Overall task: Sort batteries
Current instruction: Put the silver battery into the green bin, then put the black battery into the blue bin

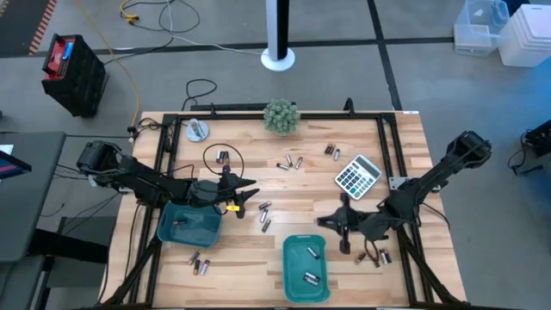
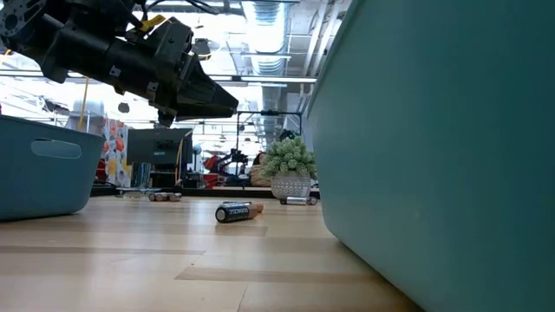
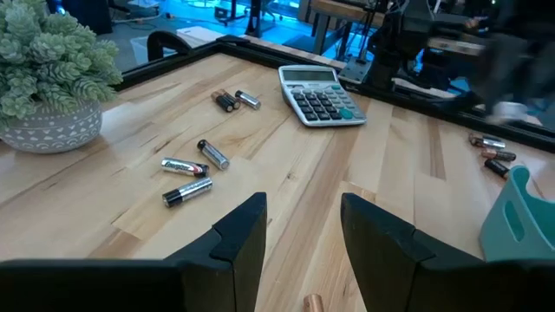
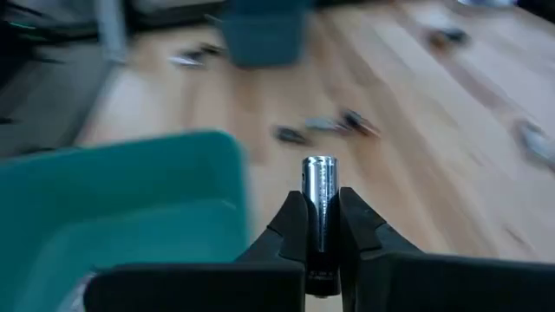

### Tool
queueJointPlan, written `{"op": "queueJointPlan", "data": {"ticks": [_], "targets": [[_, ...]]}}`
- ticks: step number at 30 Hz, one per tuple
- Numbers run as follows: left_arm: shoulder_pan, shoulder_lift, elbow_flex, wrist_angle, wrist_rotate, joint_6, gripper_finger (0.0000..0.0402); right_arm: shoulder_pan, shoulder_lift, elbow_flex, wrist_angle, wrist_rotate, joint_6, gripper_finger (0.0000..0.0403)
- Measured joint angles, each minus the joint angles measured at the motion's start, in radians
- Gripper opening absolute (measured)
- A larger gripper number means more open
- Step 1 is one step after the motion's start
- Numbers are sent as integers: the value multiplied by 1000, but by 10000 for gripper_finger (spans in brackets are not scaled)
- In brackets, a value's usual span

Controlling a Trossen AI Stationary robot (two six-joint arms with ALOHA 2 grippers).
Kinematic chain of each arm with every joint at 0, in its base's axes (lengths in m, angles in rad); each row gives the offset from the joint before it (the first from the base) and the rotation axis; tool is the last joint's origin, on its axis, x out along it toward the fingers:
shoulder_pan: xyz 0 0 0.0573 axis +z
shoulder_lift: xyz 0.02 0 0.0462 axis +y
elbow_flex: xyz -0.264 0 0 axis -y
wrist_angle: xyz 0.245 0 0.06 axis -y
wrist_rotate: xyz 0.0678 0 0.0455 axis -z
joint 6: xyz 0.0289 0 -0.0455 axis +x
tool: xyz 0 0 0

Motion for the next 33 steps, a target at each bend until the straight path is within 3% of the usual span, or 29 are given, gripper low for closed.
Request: {"op": "queueJointPlan", "data": {"ticks": [4, 11, 19, 25, 33], "targets": [[15, 0, 0, -29, 20, -67, 143, 8, 53, 2, 120, -111, -58, 27], [42, 0, 1, -121, 62, -147, 143, 19, 156, 119, 122, -274, -54, 49], [55, 0, 89, -369, 140, -127, 143, 18, 290, 304, -171, -276, 52, 137], [56, 1, 137, -471, 202, -69, 143, 24, 327, 343, -189, -276, 57, 207], [84, 3, 142, -521, 268, -57, 143, 26, 277, 348, -204, -221, -36, 227]]}}
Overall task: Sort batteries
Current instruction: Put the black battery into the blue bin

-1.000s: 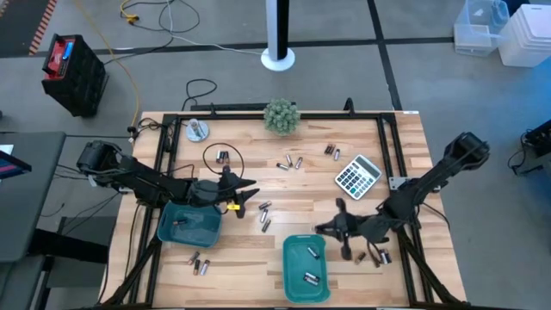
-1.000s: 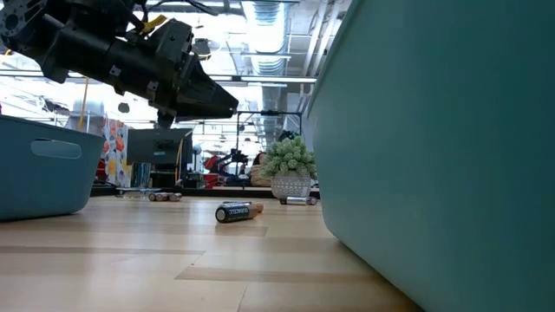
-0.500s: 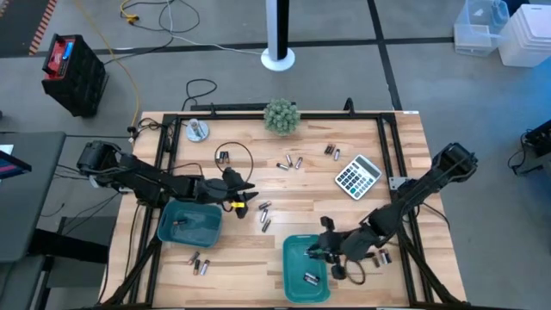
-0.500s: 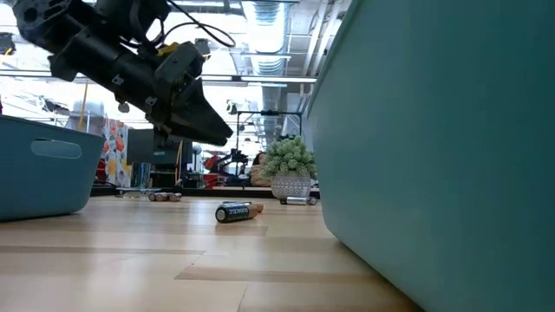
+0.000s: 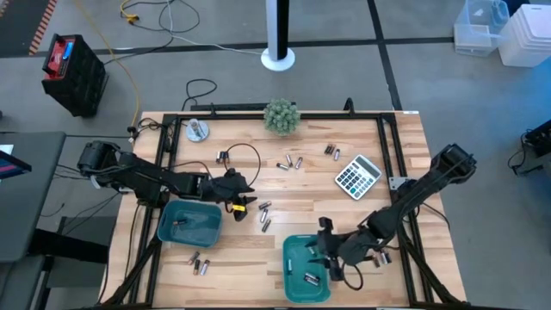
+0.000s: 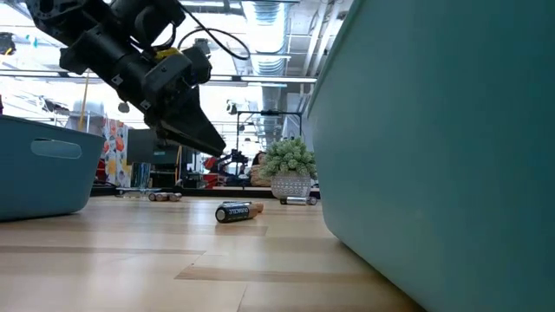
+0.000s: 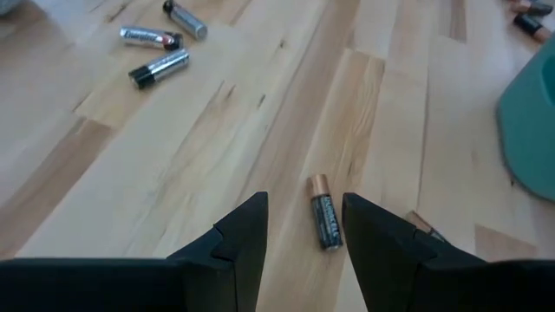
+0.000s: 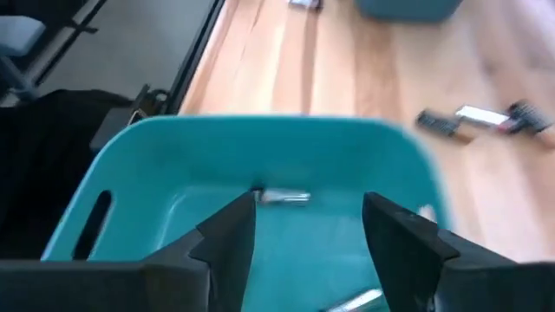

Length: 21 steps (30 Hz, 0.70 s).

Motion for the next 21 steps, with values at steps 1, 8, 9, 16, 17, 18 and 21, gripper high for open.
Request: {"op": "queueJointPlan", "data": {"ticks": [1, 8, 9, 16, 17, 18, 21], "targets": [[3, 0, 0, -3, 7, 0, 143, 4, -15, 0, 1, 19, -23, 226], [8, 0, 0, -16, 32, 0, 143, 19, -169, 0, -16, 192, -211, 225], [8, 0, 0, -23, 34, 0, 143, 14, -192, 0, -19, 213, -239, 226], [8, 1, 0, -44, 34, 0, 143, -55, -353, -22, -24, 288, -439, 234], [8, 1, 0, -46, 34, 0, 143, -68, -369, -23, -24, 289, -457, 234], [8, 1, 0, -52, 34, 0, 143, -79, -380, -24, -23, 289, -475, 234], [17, 24, 5, -59, 33, 0, 143, -105, -397, -24, -21, 291, -514, 234]]}}
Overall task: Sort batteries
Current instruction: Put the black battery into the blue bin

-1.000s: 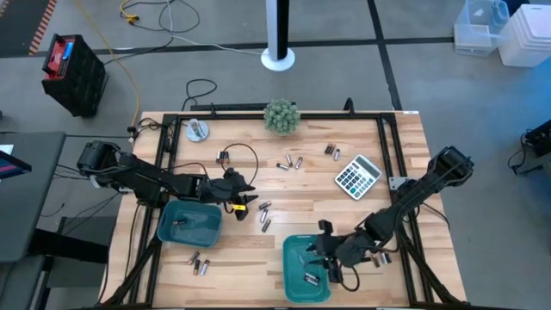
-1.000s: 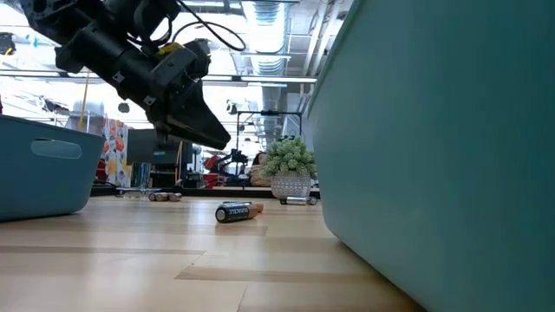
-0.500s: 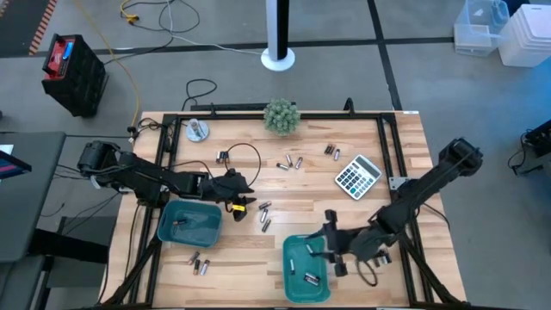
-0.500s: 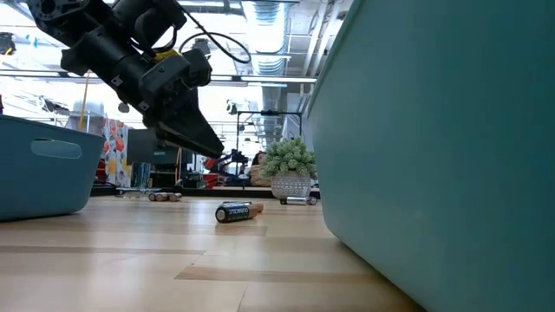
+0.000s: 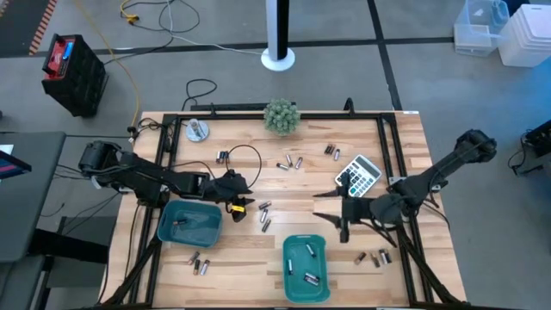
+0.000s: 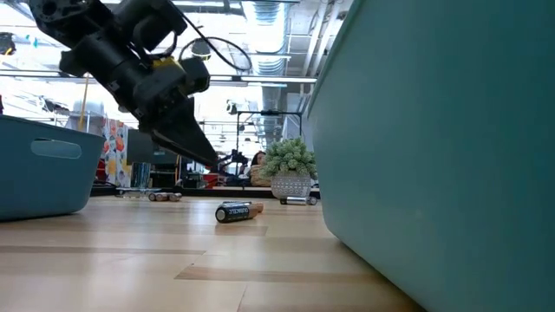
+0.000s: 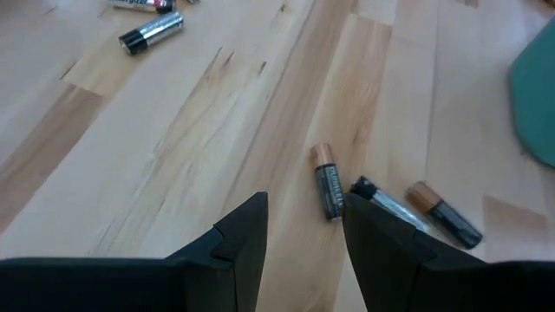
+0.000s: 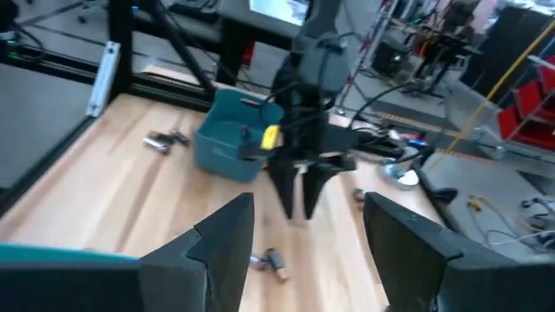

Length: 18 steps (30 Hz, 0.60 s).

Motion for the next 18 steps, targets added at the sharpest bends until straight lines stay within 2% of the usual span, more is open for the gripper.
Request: {"op": "queueJointPlan", "data": {"ticks": [8, 12, 18], "targets": [[20, 107, 104, -62, 9, 68, 149, -16, 6, -2, -5, -2, -21, 235], [20, 139, 113, -57, 58, 101, 161, -15, 6, -2, -12, -4, -21, 235], [-1, 190, 112, -34, 75, 136, 171, -15, 6, -2, -31, -3, -20, 235]]}}
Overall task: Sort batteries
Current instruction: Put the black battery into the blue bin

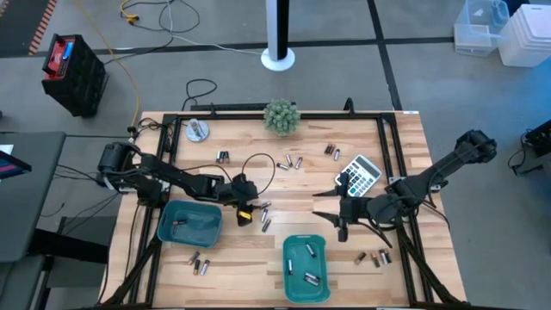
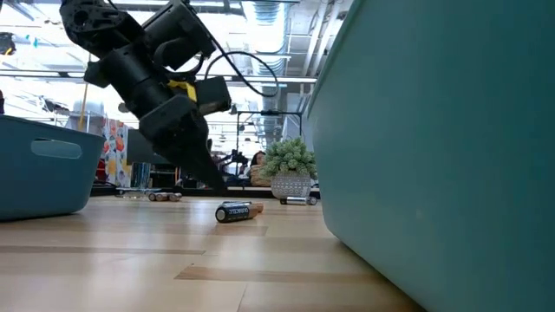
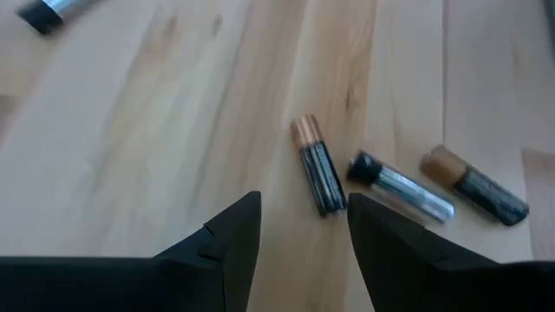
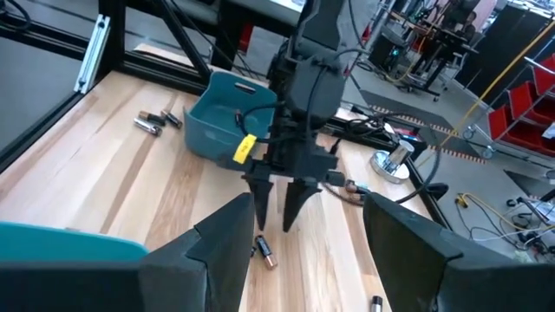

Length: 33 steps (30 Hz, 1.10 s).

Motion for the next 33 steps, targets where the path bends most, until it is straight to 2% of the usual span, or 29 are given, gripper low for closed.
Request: {"op": "queueJointPlan", "data": {"ticks": [8, 21, 33], "targets": [[-7, 3, 0, 23, 7, 26, 172, -2, 0, 0, -5, 0, 0, 235], [-15, 78, -4, 65, -4, 17, 172, -2, 0, 0, -12, 0, 8, 235], [-15, 112, -2, 111, -43, -1, 164, -2, 0, 0, -17, 0, 8, 234]]}}
